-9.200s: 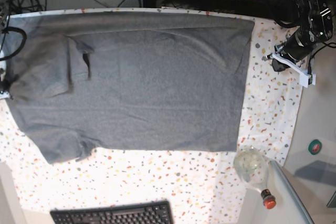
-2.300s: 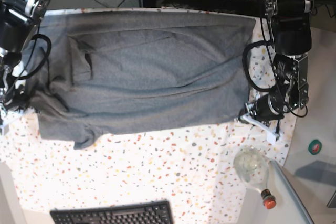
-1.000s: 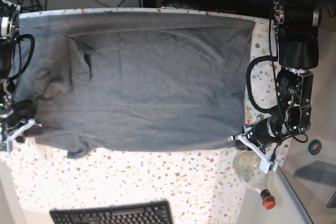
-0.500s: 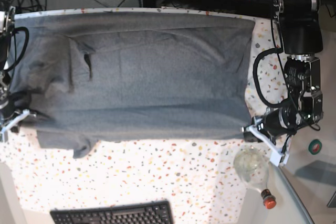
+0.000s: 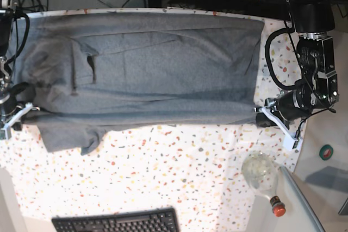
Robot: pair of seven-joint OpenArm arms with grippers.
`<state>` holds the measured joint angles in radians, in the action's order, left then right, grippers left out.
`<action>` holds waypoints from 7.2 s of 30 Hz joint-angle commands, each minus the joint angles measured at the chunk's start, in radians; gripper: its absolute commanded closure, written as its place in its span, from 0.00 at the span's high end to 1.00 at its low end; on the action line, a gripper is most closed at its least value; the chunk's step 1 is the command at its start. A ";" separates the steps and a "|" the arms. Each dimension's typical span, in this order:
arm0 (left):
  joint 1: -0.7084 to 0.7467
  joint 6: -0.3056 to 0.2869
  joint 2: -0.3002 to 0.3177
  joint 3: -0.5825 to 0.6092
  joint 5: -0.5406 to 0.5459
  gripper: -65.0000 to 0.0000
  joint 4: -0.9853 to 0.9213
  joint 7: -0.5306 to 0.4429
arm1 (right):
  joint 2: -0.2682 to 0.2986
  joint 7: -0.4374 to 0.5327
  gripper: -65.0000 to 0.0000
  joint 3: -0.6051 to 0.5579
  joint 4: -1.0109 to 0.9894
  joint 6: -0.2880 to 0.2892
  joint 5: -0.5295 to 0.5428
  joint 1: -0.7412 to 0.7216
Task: Layout the t-shirt on the table in an organized manner, then fold the t-shirt properly
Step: 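Lift the hem with both grippers and fold it toward the collar, then lower the folded hem onto the shirt and open both grippers, then grasp the shirt's sleeve end with the right gripper and fold it inward, then grasp the folded strip's end with the left gripper and push it inward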
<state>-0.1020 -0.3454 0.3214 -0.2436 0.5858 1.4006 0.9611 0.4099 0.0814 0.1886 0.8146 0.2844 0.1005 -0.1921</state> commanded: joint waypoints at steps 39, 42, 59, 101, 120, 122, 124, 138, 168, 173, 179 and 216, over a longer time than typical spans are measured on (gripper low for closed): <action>0.233 -0.033 0.012 -0.036 0.012 0.00 0.303 0.040 | -0.087 -0.294 0.00 0.341 0.378 0.146 0.006 0.173; 0.235 -0.033 0.006 -0.036 0.012 0.00 0.329 0.085 | -0.085 -0.325 0.00 0.341 0.383 0.146 0.006 0.177; 0.350 -0.034 -0.008 -0.121 0.012 0.00 0.328 0.083 | -0.090 -0.337 0.00 0.389 0.375 0.148 0.008 0.291; 0.356 -0.027 -0.044 -0.001 0.001 0.00 0.153 -0.100 | -0.111 -0.458 0.00 0.388 0.277 0.154 0.002 0.145; 0.405 -0.033 -0.041 -0.138 0.010 0.00 0.285 -0.097 | -0.076 -0.523 0.00 0.380 0.345 0.149 0.002 0.098; 0.413 -0.033 -0.041 -0.191 0.010 0.00 0.309 -0.095 | -0.105 -0.622 0.00 0.378 0.421 0.149 0.002 0.082; 0.419 -0.034 -0.041 -0.241 0.010 0.00 0.317 -0.066 | -0.121 -0.685 0.27 0.341 0.406 0.149 0.002 0.010; 0.430 -0.235 -0.023 -0.544 0.003 0.00 0.276 0.026 | -0.122 -0.521 0.68 0.125 -0.176 0.149 0.000 -0.274; 0.427 -0.235 -0.008 -0.546 0.001 0.00 0.237 0.026 | -0.174 -0.737 0.00 0.113 0.440 0.072 0.008 0.039; 0.410 -0.235 0.000 -0.544 0.001 0.00 0.184 0.026 | -0.250 -0.854 0.00 0.185 0.724 0.069 0.006 0.205; 0.402 -0.235 0.018 -0.544 0.001 0.00 0.176 0.026 | -0.346 -0.889 0.00 0.291 0.900 0.075 0.008 0.368; 0.365 -0.235 0.015 -0.274 0.009 0.00 0.197 0.023 | -0.504 -0.823 0.00 0.315 1.040 0.078 0.003 0.448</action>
<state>0.2722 -0.5762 0.3321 -0.5144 0.5755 1.5742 1.0031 -0.1001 -0.7647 0.5056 1.8370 0.3592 0.0971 0.2657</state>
